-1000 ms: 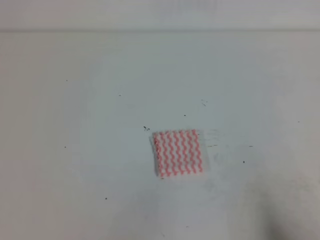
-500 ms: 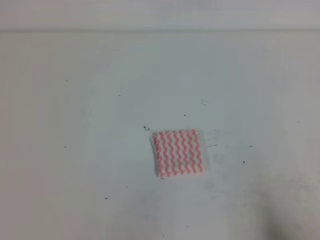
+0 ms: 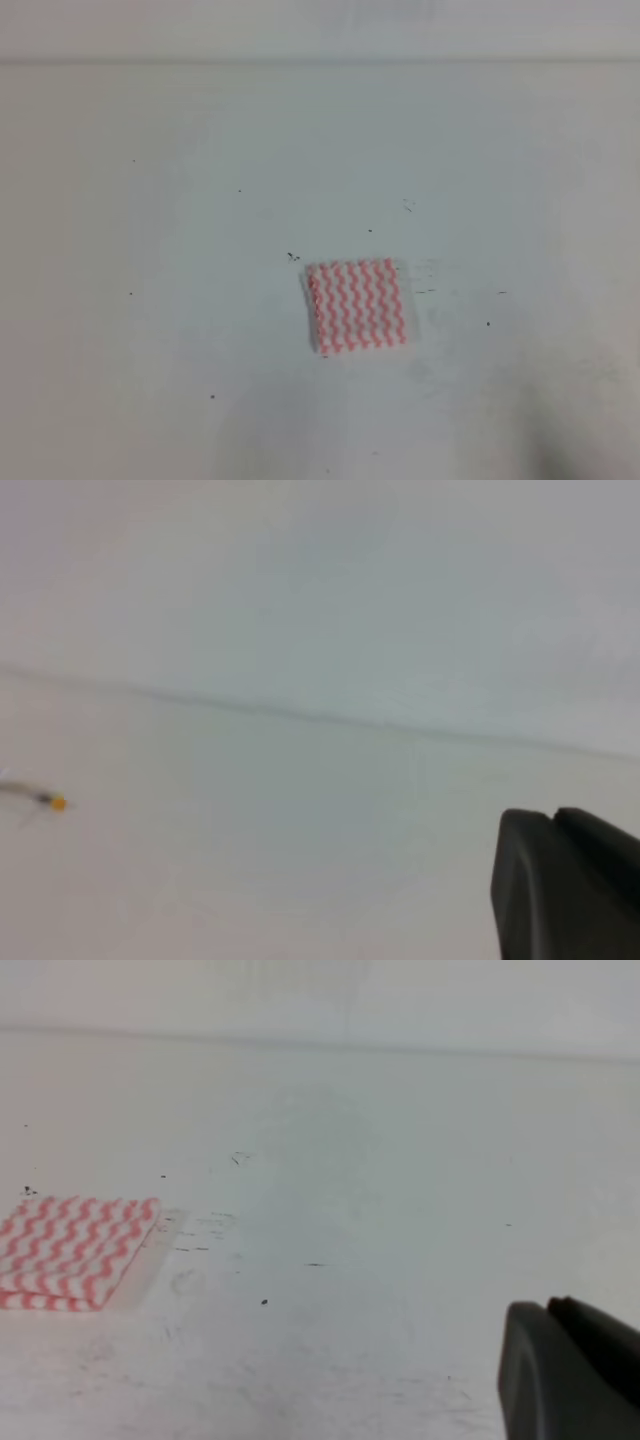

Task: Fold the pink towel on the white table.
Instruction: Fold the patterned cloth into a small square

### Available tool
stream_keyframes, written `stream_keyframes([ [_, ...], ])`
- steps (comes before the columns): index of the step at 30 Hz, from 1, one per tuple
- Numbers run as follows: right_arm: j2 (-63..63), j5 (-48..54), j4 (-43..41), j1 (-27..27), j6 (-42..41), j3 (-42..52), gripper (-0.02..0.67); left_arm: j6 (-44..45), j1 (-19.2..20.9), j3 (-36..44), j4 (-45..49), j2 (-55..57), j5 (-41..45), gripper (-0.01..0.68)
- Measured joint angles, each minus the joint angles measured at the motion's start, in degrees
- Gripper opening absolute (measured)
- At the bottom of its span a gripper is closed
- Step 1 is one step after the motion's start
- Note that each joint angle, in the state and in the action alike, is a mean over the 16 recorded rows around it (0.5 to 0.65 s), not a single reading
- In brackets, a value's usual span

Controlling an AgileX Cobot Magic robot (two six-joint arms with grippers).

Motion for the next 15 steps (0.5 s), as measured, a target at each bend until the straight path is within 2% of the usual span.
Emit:
stream_keyframes([
  [4,0.0,0.0,0.0,0.0,0.0,0.0,-0.002,-12.7,1.3,0.0,16.4,0.1,5.3,0.0],
  [11,-0.1,-0.1,0.0,0.0,0.0,0.2,-0.002,-42.7,5.9,0.0,50.0,-0.1,19.6,0.0],
  [15,0.0,-0.2,0.0,0.0,0.0,0.3,-0.002,-56.8,8.9,0.0,63.1,-0.5,25.9,0.0],
])
